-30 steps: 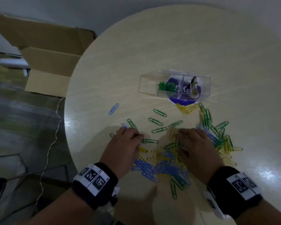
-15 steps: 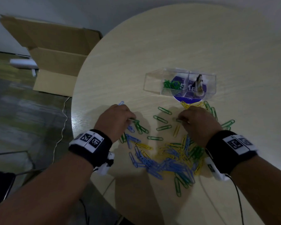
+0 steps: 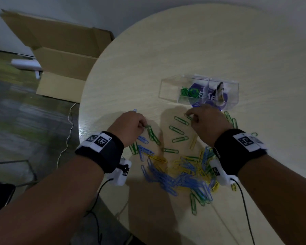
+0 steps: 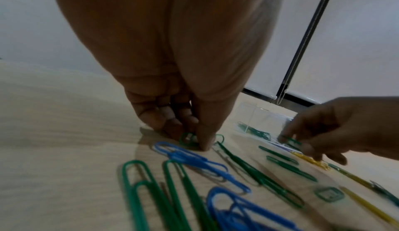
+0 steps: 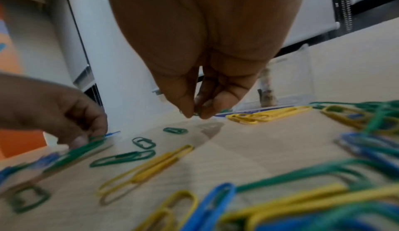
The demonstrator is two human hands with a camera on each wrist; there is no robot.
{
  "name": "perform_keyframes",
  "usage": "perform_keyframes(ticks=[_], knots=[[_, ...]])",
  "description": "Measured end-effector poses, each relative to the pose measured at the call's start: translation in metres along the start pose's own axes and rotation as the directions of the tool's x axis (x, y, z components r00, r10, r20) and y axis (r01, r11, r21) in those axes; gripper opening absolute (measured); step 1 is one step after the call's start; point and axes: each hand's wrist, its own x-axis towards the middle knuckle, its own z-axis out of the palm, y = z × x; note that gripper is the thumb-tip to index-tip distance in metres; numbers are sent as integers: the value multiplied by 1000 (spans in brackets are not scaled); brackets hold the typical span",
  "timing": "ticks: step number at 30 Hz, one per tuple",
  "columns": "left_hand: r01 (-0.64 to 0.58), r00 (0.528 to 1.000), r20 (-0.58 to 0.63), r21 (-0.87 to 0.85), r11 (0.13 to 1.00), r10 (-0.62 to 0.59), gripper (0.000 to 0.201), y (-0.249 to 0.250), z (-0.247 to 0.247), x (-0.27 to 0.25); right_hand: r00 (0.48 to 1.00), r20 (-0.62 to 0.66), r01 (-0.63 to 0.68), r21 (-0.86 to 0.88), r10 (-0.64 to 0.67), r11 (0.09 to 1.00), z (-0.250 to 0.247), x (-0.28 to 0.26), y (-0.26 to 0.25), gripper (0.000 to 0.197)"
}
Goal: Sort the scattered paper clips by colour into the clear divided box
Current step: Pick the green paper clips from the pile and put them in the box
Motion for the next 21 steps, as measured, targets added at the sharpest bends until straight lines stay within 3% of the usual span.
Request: perform_keyframes(ticks=[4, 8, 12, 14, 18, 21], knots=[[-122, 977, -168, 44, 992, 128, 15, -2, 1, -1, 992, 105, 81, -162, -64, 984, 7, 5, -11, 38], [-310, 946, -46, 153, 938, 320, 33, -7, 7, -3, 966, 209, 209, -280, -153, 937, 9, -17, -20, 58], [-382, 914, -45, 245, 891, 404, 28, -10, 17, -4, 960, 170, 253, -200, -221, 946, 24, -30, -17, 36], [-363, 916, -92, 226, 904, 391, 25, -7, 22, -5, 957, 155, 273, -201, -245, 941, 31, -31, -15, 24], [-215, 966, -93, 230, 949, 242, 42, 0, 30, -15, 964, 150, 251, -219, -221, 943, 32, -33, -17, 16], [-221, 963, -100, 226, 949, 249, 26, 5, 34, -19, 971, 171, 199, -209, -164, 957, 31, -33, -21, 16]])
